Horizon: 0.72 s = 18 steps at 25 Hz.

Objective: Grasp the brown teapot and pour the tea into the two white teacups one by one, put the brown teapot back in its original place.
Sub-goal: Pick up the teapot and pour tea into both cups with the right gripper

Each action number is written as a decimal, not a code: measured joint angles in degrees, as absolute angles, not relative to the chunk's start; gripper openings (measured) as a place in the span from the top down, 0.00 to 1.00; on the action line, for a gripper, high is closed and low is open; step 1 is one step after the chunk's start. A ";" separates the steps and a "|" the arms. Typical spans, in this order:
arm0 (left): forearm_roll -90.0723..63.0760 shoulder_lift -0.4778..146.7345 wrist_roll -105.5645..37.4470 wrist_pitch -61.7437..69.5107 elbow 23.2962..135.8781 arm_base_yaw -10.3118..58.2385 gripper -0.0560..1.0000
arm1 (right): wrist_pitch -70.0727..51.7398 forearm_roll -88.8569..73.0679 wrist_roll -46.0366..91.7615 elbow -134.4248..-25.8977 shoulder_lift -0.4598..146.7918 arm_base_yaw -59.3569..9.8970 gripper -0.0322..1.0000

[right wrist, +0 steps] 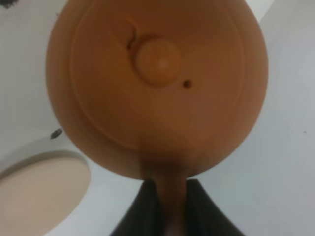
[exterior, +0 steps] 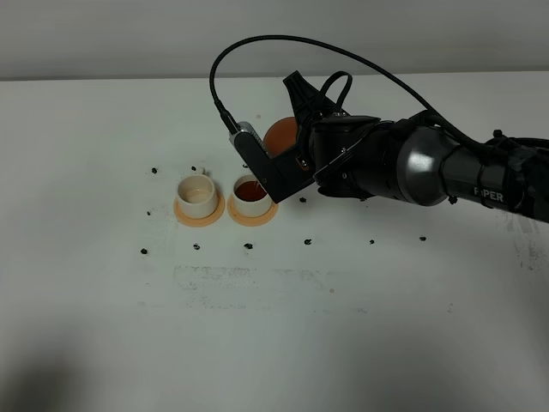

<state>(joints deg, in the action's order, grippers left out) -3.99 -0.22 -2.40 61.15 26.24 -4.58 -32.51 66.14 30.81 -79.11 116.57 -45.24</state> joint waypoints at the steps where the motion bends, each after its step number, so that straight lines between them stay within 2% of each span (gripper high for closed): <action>1: -3.99 -0.22 -2.40 61.15 26.24 -4.58 0.55 | -32.43 66.37 30.81 -79.11 116.57 -45.24 0.86; 18: -3.99 -0.22 -2.40 61.15 26.24 -4.58 0.55 | -31.96 69.06 32.31 -79.11 116.57 -45.68 0.86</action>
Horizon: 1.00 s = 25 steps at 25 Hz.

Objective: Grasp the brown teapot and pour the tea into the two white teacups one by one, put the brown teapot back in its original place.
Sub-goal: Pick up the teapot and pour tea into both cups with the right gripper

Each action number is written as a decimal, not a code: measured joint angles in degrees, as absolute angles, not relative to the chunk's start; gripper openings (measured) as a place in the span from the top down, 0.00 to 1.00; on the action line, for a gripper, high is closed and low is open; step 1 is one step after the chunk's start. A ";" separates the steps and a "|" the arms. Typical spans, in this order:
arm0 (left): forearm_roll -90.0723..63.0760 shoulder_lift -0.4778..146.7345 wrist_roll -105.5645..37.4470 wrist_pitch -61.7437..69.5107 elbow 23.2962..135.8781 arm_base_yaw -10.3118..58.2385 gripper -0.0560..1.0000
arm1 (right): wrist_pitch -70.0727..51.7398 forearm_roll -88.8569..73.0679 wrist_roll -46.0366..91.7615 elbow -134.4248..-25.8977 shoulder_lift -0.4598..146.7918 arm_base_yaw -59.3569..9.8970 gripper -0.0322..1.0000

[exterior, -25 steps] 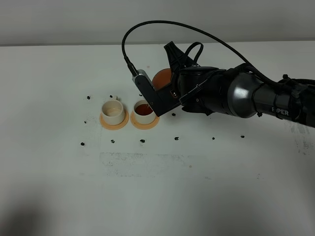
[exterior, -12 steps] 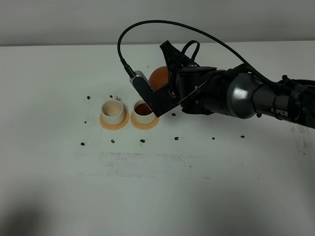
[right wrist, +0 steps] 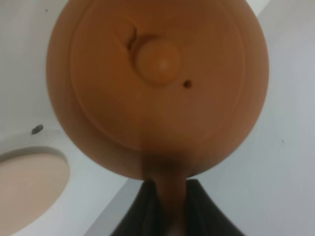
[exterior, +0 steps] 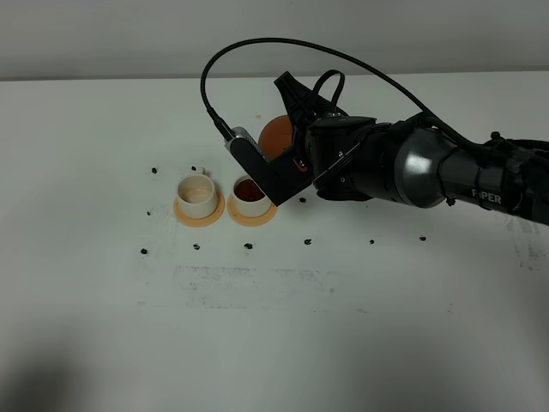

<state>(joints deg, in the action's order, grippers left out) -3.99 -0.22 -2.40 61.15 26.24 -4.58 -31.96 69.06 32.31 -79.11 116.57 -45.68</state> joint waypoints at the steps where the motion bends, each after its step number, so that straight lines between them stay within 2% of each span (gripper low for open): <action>1: -3.99 -0.22 -2.40 61.15 26.24 -4.58 0.55 | -31.96 69.08 32.31 -79.11 116.57 -45.68 0.86; 16: -3.94 -0.22 -2.40 61.15 26.24 -4.58 0.55 | -33.67 54.36 31.22 -79.11 116.00 -44.98 0.86; 22: -3.94 -0.22 -2.40 61.15 26.24 -4.58 0.55 | -36.13 49.73 28.38 -79.06 110.62 -44.78 0.86; 25: -3.94 -0.22 -2.40 61.15 26.24 -4.58 0.55 | -38.94 41.92 28.00 -79.06 108.31 -44.70 0.86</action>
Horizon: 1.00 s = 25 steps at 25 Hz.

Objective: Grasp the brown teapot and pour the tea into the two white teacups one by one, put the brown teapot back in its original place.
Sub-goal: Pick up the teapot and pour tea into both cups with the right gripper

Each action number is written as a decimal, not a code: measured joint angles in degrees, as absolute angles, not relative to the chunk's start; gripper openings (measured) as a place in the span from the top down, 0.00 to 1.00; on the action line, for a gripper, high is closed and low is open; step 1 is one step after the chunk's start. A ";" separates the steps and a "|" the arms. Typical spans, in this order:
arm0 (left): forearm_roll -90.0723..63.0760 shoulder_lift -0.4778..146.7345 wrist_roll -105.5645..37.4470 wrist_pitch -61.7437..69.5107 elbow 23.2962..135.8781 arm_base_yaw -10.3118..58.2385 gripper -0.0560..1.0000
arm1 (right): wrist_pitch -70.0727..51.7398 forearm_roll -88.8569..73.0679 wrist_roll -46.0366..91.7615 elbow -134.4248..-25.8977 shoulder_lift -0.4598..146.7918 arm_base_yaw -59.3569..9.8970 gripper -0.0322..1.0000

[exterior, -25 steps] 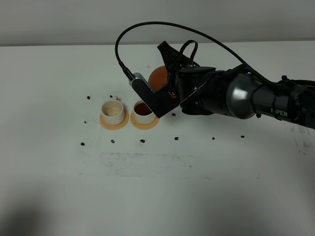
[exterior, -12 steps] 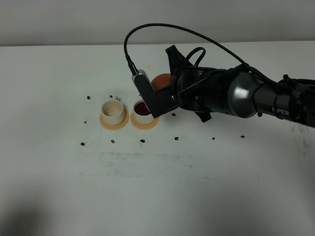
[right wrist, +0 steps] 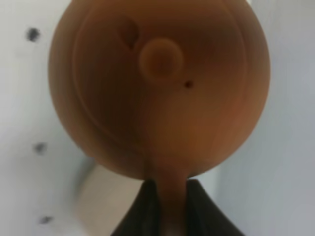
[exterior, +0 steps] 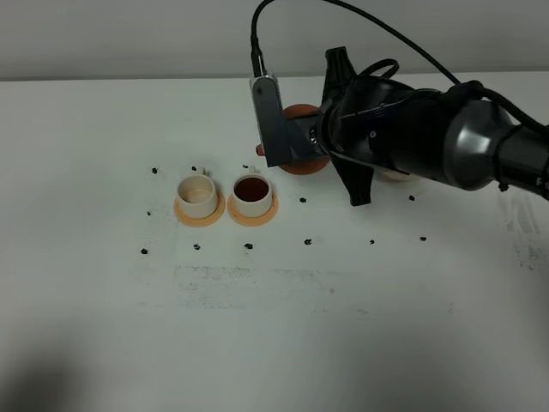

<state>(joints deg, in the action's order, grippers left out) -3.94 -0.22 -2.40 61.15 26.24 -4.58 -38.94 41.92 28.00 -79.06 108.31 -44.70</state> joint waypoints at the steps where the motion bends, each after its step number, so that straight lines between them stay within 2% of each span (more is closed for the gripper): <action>1: -3.94 -0.22 -2.40 61.15 26.24 -4.58 0.55 | -39.68 38.38 28.00 -79.06 107.75 -44.64 0.86; 9: -3.94 -0.22 -2.40 61.15 26.24 -4.58 0.55 | -39.91 10.45 22.89 -77.24 105.65 -43.28 0.86; 19: -3.94 -0.22 -2.40 61.15 26.24 -4.58 0.55 | -28.89 -1.72 22.26 -64.64 105.15 -39.88 0.86; 25: -3.94 -0.22 -2.40 61.15 26.24 -4.58 0.55 | -24.06 -3.50 22.20 -61.55 107.56 -39.67 0.86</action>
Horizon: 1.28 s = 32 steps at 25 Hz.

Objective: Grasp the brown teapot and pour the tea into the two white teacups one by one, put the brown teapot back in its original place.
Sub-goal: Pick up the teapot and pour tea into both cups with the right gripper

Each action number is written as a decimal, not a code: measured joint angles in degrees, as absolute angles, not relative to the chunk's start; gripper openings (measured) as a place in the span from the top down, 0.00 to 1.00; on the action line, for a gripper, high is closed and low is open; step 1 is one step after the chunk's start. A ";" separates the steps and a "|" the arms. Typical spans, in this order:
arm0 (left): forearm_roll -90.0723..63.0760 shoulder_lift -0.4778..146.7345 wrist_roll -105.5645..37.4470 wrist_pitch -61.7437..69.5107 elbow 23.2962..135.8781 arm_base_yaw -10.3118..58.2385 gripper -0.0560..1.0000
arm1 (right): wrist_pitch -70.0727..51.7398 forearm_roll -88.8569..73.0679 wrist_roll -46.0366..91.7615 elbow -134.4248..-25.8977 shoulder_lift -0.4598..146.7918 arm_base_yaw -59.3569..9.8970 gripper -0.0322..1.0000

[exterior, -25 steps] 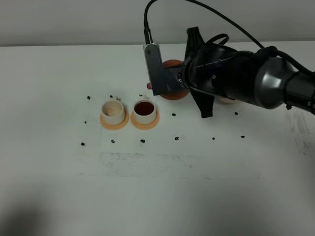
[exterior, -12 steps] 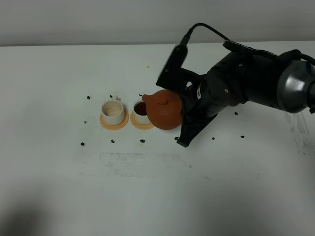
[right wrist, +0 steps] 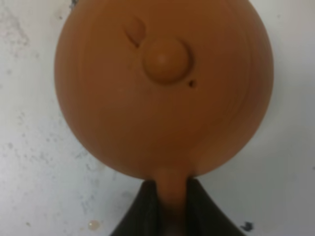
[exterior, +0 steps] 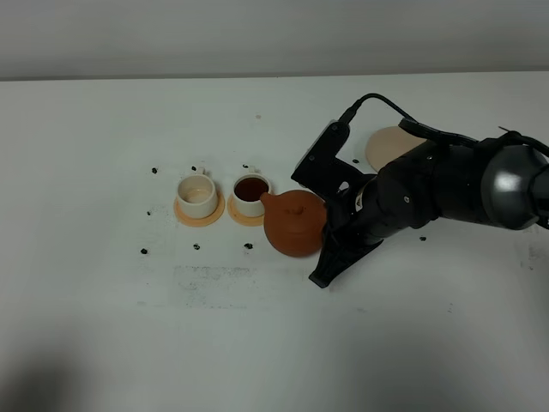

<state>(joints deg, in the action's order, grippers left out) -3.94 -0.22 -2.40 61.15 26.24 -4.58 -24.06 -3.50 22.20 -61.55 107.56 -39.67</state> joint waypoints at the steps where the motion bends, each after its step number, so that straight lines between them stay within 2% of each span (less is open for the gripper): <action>1: -3.94 -0.22 -2.40 61.15 26.24 -4.58 0.55 | -23.83 -3.60 22.20 -61.38 108.23 -39.63 0.86; 6: -3.94 -0.22 -2.40 61.15 26.24 -4.58 0.55 | -23.27 -2.80 22.20 -61.58 109.10 -39.49 0.86; 10: -3.94 -0.22 -2.40 61.15 26.24 -4.58 0.55 | -27.41 1.18 21.75 -64.56 108.11 -39.49 0.86; 16: -3.94 -0.22 -2.40 61.15 26.24 -4.58 0.55 | -34.26 12.14 17.68 -73.20 106.92 -41.29 0.86; 23: -3.94 -0.22 -2.40 61.15 26.24 -4.58 0.55 | -36.92 23.56 17.27 -83.82 110.16 -44.88 0.86; 32: -3.94 -0.22 -2.40 61.15 26.24 -4.58 0.55 | -36.59 40.45 17.47 -89.36 117.94 -49.08 0.86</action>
<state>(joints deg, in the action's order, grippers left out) -3.94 -0.22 -2.40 61.15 26.24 -4.58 -36.59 40.45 17.47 -89.36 117.94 -49.08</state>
